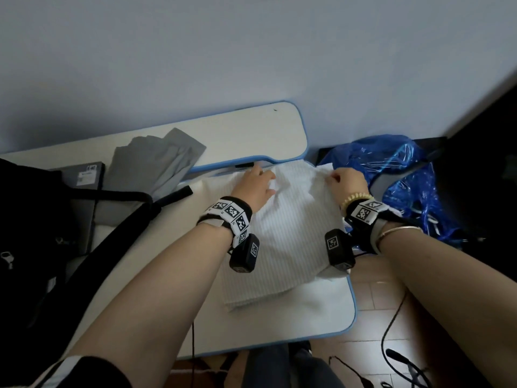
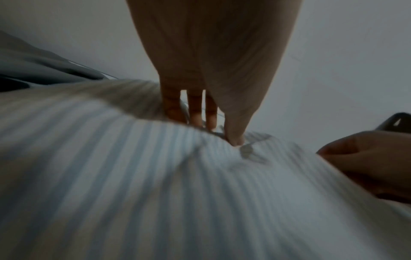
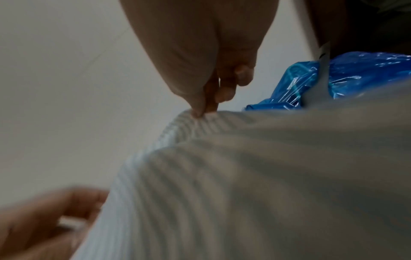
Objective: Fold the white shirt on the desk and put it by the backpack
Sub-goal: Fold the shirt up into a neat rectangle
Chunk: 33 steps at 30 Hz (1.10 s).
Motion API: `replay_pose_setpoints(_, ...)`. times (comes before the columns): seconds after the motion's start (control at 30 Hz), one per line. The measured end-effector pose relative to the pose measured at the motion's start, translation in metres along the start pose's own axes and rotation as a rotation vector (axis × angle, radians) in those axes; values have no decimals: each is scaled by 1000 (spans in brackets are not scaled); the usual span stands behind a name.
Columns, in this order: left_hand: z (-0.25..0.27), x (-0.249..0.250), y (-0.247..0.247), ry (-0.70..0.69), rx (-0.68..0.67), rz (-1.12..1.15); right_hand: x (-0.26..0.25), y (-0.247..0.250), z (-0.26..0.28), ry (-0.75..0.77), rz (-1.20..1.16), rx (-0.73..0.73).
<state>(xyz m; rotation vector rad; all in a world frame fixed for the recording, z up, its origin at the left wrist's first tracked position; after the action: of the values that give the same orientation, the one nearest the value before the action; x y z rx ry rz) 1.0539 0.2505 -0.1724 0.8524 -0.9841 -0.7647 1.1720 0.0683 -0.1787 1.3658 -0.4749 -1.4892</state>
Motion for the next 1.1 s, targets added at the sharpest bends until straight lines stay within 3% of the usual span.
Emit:
replay_pose_setpoints(0.1, -2, -16, -11, 66, -167, -57, 5, 9, -12, -105, -93, 70)
replay_pose_setpoints(0.17, -4, -21, -16, 85, -179, -53, 5, 8, -15, -126, -106, 84)
replay_pose_setpoints(0.37, -25, -6, 5, 64, 141, -116, 7, 3, -4, -74, -150, 140)
replay_pose_setpoints(0.5, -42, 6, -5, 80, -22, -68, 5, -11, 5, -98, -102, -20)
replay_pose_setpoints(0.6, -52, 18, -13, 59, -68, -29, 6, -21, 9, -82, -139, -115)
replay_pose_setpoints(0.8, -59, 27, -11, 13, -88, -29, -2, -10, 16, 20, -327, 4)
replay_pose_setpoints(0.9, -56, 29, 3, -23, 39, 141, -13, 1, 22, 107, -390, 115)
replay_pose_setpoints(1.0, -45, 31, 15, -63, 94, 364, -16, 3, 22, 85, -168, 200)
replay_pose_setpoints(1.1, -35, 33, 24, -78, 95, 500, -28, -4, 30, 82, -113, 63)
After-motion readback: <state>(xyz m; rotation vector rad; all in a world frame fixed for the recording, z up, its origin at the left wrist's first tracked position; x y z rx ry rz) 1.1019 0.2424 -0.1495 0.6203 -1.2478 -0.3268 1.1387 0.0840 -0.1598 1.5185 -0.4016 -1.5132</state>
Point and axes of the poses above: each hand's wrist, its own z-axis away from the middle knuckle, its own y-axis out of the back of the hand, x = y × z, the point moved 4 cm from there along -z, towards the middle knuckle, and after that the axes turned 3 degrees about z, right-handed, at the moved point
